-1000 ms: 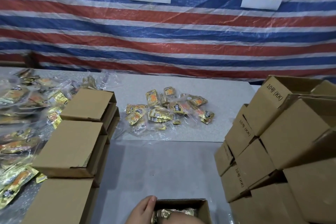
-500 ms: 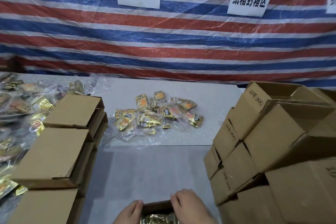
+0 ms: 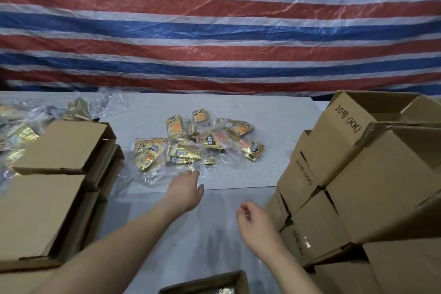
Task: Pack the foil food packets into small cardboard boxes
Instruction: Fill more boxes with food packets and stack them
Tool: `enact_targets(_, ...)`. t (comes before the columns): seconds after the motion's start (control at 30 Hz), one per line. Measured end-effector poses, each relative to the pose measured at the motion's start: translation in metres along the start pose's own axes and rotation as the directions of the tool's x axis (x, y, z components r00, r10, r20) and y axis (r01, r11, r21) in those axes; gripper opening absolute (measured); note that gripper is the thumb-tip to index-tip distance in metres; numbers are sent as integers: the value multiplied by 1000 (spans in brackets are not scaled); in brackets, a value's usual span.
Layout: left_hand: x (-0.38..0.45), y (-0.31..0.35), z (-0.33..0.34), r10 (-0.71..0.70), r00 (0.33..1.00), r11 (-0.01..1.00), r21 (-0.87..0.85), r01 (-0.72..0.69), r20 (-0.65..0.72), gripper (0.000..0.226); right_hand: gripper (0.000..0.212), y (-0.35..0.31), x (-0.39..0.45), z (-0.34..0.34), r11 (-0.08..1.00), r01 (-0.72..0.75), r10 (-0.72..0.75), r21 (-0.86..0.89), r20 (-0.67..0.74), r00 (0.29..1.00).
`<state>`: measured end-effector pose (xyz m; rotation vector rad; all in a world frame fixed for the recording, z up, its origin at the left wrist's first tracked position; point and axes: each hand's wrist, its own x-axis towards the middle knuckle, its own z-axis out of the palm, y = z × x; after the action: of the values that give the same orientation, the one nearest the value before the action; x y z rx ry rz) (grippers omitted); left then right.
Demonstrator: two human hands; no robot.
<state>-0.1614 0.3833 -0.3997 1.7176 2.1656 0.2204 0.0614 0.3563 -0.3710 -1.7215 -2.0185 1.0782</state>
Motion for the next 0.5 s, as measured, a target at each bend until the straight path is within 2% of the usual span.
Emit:
enact_targets(0.1,45,-7,-5,30,1000,973,230,-31,8,38,9,5,18,-2,998,-11,12,67,-24,1000)
enact_targets(0.2,87,-22,-4,29,999,921,387,-38,28,57,8,18,33,3,994,-27,31,103,-40,999)
enact_targets(0.3,123,-37,-1,-8,999,911,412,-14,50,88,5,32,47,10,989,-62,69,135,-50,996)
enact_targets(0.4,151,-48,5,-9,996,883,469,-33,87,100,4,47,57,21,986,-99,104,135,-32,994)
enact_targets(0.5,173,-53,8,-5,992,890,453,-52,123,110,5,56,63,29,987,-121,123,110,-10,992)
